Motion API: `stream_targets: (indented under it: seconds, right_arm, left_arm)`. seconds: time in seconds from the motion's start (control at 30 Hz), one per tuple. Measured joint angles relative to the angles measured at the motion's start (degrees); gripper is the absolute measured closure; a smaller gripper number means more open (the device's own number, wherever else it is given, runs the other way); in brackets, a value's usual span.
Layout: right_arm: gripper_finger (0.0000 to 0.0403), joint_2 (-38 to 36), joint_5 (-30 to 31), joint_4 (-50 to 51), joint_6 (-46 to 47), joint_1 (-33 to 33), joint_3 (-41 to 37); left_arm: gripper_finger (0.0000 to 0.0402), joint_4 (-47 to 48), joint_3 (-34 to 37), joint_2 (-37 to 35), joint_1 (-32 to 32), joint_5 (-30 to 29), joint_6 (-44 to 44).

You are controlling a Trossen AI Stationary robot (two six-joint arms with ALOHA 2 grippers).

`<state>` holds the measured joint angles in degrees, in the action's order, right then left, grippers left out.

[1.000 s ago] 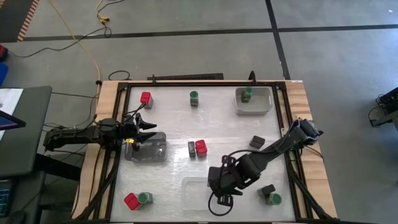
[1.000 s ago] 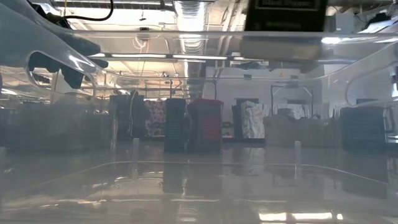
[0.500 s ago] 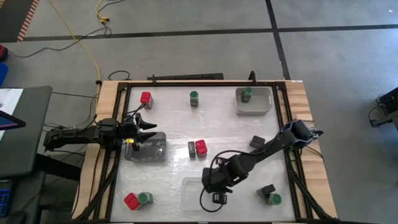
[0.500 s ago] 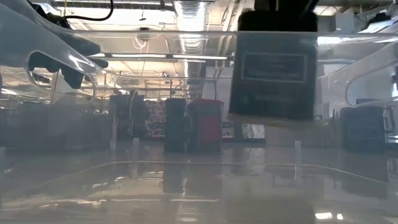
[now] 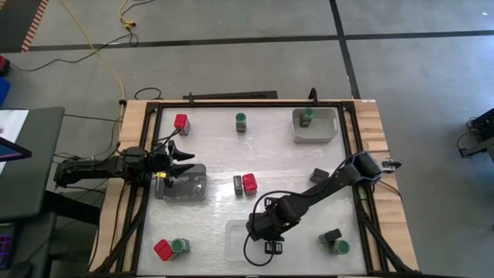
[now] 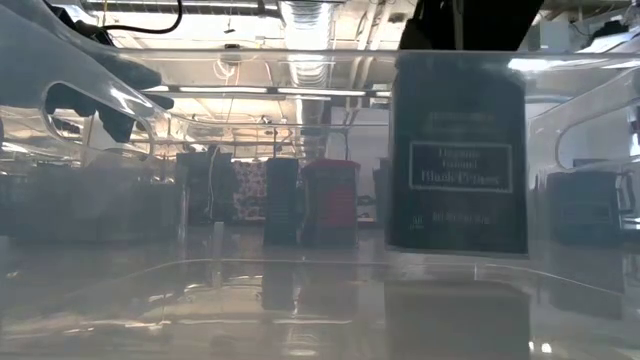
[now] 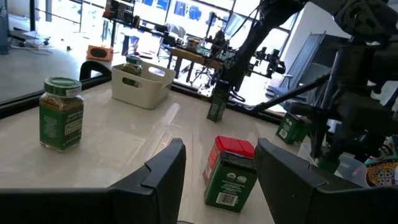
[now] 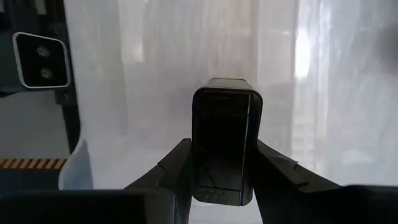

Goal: Sort spices by type
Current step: Put the top left black seasoning can into the transparent bin

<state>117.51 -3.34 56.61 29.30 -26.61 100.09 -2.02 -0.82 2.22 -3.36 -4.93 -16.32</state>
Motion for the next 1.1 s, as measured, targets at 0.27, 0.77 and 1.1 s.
stream_targets:
  seconds: [0.27,0.77,1.1]
  right_arm:
    - [0.0237,-0.02,-0.89,-0.1,-3.8,0.35,0.0]
    - [0.0215,-0.02,-1.3,-3.49,-5.88,0.48,0.0]
    - [0.0214,-0.02,-1.3,-3.36,-5.85,0.52,0.0]
  left_arm:
    - [0.0219,0.0,0.0,0.0,0.0,0.02,0.0]
    - [0.0219,0.0,0.0,0.0,0.0,0.0,0.0]
    - [0.0219,0.0,0.01,0.0,-0.01,0.02,0.0]
